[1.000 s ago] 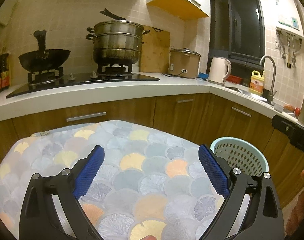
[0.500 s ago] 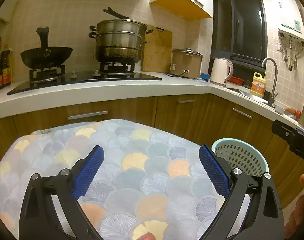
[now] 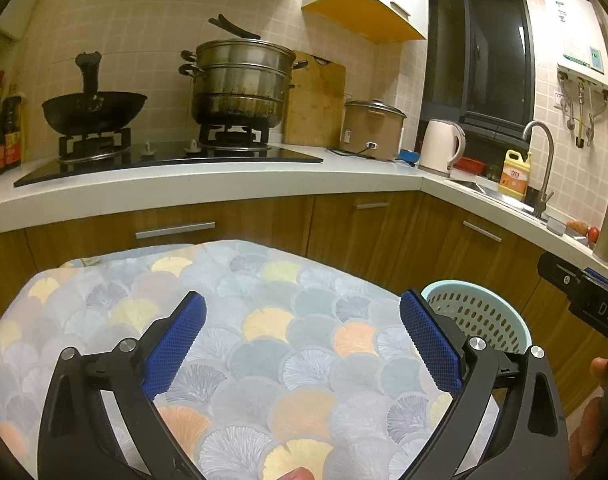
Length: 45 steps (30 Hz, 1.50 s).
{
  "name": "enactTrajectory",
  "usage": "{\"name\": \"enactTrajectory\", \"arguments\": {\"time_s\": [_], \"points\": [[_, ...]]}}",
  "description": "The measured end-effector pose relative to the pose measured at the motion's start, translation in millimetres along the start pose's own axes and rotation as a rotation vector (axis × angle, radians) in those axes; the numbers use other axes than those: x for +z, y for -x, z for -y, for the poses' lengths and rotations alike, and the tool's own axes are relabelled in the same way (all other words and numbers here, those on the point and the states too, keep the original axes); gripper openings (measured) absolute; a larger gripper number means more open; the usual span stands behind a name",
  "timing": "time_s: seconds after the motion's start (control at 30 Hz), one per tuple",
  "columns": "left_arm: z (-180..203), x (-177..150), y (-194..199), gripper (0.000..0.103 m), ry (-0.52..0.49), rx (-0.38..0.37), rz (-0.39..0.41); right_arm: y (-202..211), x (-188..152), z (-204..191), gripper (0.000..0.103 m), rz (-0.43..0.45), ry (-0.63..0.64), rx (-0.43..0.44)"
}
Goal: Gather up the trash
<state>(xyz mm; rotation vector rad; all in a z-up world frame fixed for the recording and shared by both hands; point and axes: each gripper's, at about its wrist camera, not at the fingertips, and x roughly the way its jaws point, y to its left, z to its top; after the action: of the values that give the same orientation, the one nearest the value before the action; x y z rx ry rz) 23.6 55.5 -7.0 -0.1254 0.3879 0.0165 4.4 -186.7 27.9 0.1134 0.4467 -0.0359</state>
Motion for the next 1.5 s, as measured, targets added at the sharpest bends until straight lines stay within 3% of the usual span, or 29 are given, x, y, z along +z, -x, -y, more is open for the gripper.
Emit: {"name": "enactTrajectory", "arguments": {"time_s": [1.5], "points": [[9.7, -2.5, -1.8, 0.095, -0.03, 0.028, -0.031, 1.2, -2.0, 4.6, 0.09, 0.005, -0.016, -0.001]]}}
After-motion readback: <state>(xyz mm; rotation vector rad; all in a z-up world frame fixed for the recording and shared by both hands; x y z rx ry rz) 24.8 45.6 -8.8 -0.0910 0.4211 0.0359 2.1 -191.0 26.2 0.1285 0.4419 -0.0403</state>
